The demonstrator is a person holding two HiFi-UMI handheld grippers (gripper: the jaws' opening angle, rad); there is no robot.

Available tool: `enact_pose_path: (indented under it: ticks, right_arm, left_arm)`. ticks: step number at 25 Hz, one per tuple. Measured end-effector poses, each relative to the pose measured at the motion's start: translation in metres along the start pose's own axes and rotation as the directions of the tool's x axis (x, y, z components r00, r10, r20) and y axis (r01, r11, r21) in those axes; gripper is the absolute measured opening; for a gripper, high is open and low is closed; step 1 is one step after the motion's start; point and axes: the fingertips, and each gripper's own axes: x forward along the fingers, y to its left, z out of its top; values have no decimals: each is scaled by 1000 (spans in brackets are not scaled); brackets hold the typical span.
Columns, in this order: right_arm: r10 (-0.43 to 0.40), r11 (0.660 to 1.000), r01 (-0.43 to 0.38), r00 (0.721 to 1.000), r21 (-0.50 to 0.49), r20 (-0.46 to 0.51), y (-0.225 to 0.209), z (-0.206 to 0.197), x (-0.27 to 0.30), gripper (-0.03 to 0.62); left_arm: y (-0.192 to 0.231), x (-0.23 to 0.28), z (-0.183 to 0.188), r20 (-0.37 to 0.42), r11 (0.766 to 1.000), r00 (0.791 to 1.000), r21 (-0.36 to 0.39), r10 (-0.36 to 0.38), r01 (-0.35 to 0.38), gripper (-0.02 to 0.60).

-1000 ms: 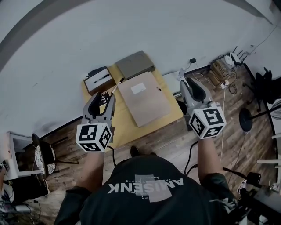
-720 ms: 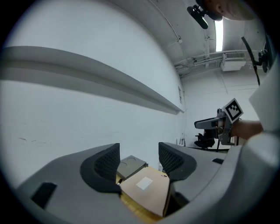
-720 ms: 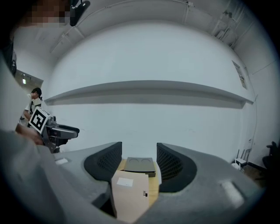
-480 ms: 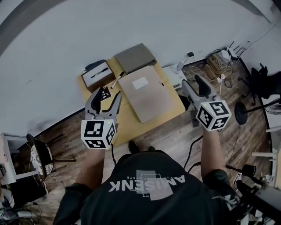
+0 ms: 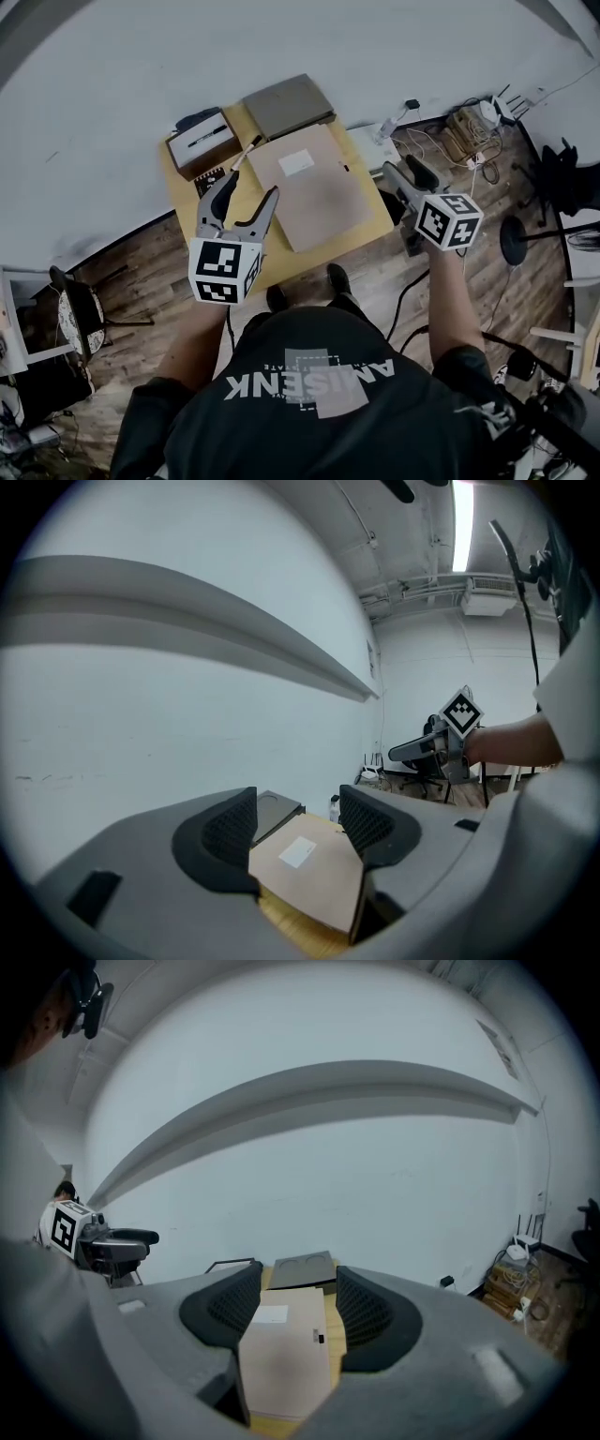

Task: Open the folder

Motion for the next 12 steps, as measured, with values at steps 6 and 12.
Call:
enact_pose_path:
  ticks: [6, 12]
  right_arm:
    - [100, 994, -95, 992, 63, -80, -40, -28, 25, 235]
    - [223, 975, -215, 960, 65, -170, -64, -50, 49, 235]
  left_arm:
    - [-29, 37, -20, -68, 999, 997, 8, 45, -45, 260]
    - [-53, 58, -40, -112, 991, 985, -14, 132, -134, 261]
